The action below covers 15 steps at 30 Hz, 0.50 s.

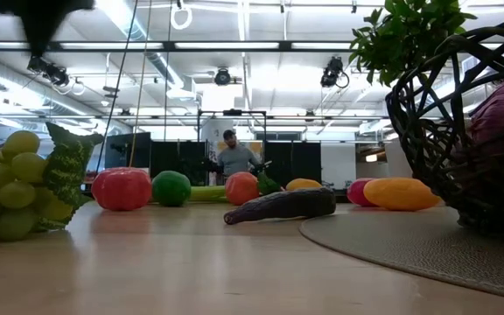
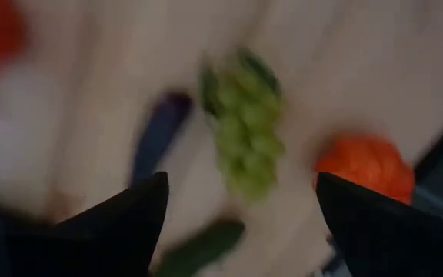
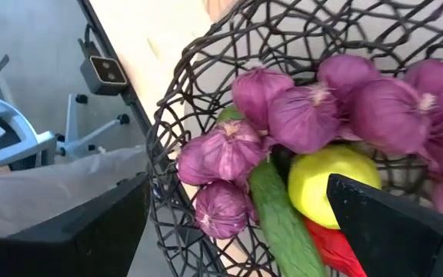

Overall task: Build produce basket
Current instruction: Put the green grapes into the black basket

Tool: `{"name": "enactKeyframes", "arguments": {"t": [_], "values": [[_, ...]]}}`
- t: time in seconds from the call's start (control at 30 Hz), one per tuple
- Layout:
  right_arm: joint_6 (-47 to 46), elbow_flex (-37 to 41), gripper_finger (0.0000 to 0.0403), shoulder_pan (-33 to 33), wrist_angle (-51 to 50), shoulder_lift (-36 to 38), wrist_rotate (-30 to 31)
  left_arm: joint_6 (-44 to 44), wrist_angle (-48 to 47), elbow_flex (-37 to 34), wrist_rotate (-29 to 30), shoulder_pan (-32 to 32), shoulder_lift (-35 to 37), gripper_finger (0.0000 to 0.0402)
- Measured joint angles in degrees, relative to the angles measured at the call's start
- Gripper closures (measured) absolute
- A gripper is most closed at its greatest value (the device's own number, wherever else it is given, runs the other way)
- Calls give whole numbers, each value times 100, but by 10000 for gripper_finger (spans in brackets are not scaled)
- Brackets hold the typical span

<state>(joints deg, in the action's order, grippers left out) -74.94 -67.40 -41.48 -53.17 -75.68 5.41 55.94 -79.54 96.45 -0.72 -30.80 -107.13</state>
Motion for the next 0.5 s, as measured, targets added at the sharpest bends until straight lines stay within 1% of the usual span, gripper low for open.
{"name": "enactKeyframes", "arguments": {"t": [0.07, 0.13, 0.23, 0.3, 0.4, 0.5], "values": [[-34, 0, 6, -54, 51, -65, 5, 63, 195, -186, -332, -66, -2, 76], [-156, 0, 7, -114, 127, -104, 88, 118, 466, -216, -488, -104, -4, 82], [-344, 0, 9, -246, 139, -122, 315, 199, 744, -215, -467, -110, -2, 85], [-474, 0, 11, -315, 148, -122, 452, 173, 666, -243, -358, -107, -2, 86], [-672, 0, 13, -358, 151, -120, 531, 43, 641, -624, -366, -67, -4, 86], [-848, 0, 16, -356, 151, -120, 538, -43, 935, -1113, -718, -51, -9, 86]]}}
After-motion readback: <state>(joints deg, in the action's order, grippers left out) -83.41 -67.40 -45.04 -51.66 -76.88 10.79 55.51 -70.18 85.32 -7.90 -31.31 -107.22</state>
